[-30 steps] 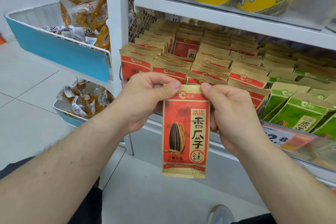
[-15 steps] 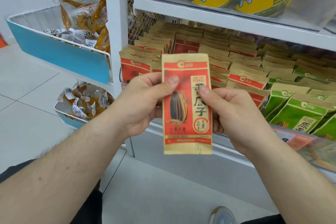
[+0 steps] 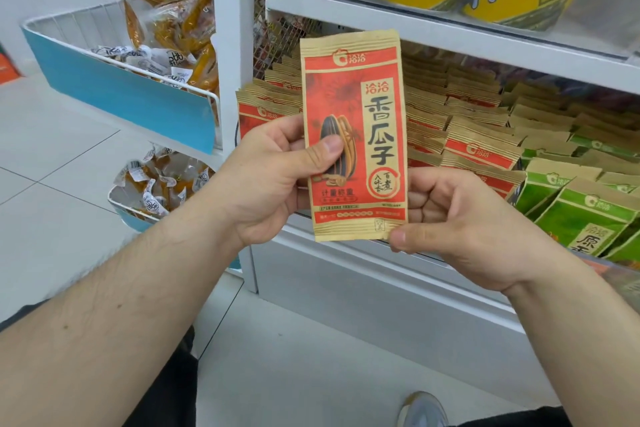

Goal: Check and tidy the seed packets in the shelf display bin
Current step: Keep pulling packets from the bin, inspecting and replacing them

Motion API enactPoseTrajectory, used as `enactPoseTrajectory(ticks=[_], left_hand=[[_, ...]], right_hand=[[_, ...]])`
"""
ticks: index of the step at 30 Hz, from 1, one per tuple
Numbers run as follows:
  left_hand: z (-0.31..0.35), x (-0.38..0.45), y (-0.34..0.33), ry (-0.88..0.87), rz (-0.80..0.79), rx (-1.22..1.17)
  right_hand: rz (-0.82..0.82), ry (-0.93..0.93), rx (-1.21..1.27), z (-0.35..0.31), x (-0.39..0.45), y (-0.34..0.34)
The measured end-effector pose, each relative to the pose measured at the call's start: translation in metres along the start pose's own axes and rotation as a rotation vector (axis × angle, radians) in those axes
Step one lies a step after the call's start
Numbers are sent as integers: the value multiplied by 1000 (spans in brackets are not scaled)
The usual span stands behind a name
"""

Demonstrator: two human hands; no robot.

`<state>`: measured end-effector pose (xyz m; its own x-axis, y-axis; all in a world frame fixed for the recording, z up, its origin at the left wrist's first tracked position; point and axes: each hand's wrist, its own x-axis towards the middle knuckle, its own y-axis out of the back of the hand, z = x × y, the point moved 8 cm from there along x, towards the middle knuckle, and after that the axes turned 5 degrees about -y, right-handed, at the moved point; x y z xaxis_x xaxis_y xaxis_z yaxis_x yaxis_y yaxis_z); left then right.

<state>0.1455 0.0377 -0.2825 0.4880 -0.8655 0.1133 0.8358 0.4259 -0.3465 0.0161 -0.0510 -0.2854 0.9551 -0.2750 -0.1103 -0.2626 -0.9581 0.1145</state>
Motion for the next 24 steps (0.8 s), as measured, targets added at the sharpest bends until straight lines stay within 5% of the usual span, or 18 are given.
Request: enactPoseTrajectory(ticks=[9,14,20,24], left_hand=[[-12,-6,-13,109,-153,91],[-16,-6,-15,61,-102,321],[-18,-5,-13,44,-9,321],[-17,-6,-19,13,-30,255]], right_hand=[[-22,112,209,-7,1,-10],[128,152,230,-6,4,-21],[618,81,-484,-13,-6,-15],[647,64,-762,-14,-8,-21]])
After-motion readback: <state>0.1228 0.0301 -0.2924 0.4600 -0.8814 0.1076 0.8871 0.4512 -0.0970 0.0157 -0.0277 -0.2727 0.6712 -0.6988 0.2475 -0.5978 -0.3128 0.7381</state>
